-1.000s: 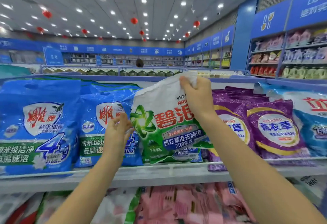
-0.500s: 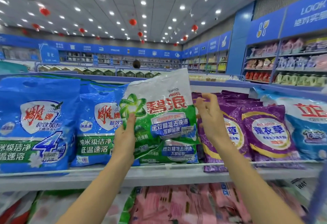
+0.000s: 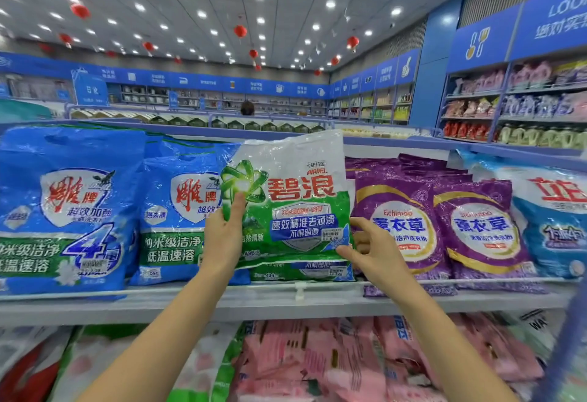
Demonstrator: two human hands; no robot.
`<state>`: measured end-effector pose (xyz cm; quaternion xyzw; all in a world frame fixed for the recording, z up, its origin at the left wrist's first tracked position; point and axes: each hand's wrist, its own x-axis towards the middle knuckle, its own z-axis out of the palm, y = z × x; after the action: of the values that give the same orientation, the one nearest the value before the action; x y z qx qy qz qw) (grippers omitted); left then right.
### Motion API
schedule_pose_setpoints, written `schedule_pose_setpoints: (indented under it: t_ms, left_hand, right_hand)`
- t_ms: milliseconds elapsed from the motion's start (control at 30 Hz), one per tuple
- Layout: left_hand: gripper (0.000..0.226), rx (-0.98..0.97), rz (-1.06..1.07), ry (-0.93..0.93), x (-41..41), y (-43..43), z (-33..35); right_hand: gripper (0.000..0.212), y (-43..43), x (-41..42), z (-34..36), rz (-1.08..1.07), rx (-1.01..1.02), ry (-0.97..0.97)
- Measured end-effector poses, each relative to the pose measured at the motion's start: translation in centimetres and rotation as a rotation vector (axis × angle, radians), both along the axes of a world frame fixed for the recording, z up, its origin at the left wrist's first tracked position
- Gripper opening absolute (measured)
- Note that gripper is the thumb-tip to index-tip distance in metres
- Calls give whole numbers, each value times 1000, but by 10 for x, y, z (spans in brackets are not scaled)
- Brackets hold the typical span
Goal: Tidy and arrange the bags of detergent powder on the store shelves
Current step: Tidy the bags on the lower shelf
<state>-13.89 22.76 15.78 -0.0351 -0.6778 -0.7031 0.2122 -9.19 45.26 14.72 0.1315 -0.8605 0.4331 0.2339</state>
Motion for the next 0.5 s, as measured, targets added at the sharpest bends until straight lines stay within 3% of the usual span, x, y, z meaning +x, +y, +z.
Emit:
schedule_pose_setpoints:
  t_ms: [33,133,200,267,367,500]
  left_hand:
    - [48,-5,5,-14,-2,2,-5]
    - [66,-23,-15,-59,2,10,-17]
    - [60,-75,-6,-63,3,13,-23]
    - [69,-116,-9,-75,1,18,-27]
    - [98,-130,17,-27,-2,25,-31]
    - [80,-67,11,13,-8,31,-32]
  right_hand:
    - [40,2,-3,-3,-18,26,2]
    - [50,17,-10,-15,-12,68,-110]
    - [63,22,-10,-23,87,51,-185]
    - [63,17,-11,-25,153,-99,-228]
    - [55,0,-20,-18,61,-333,-165]
    - [38,-25,-42,-20,-61,-529,-22]
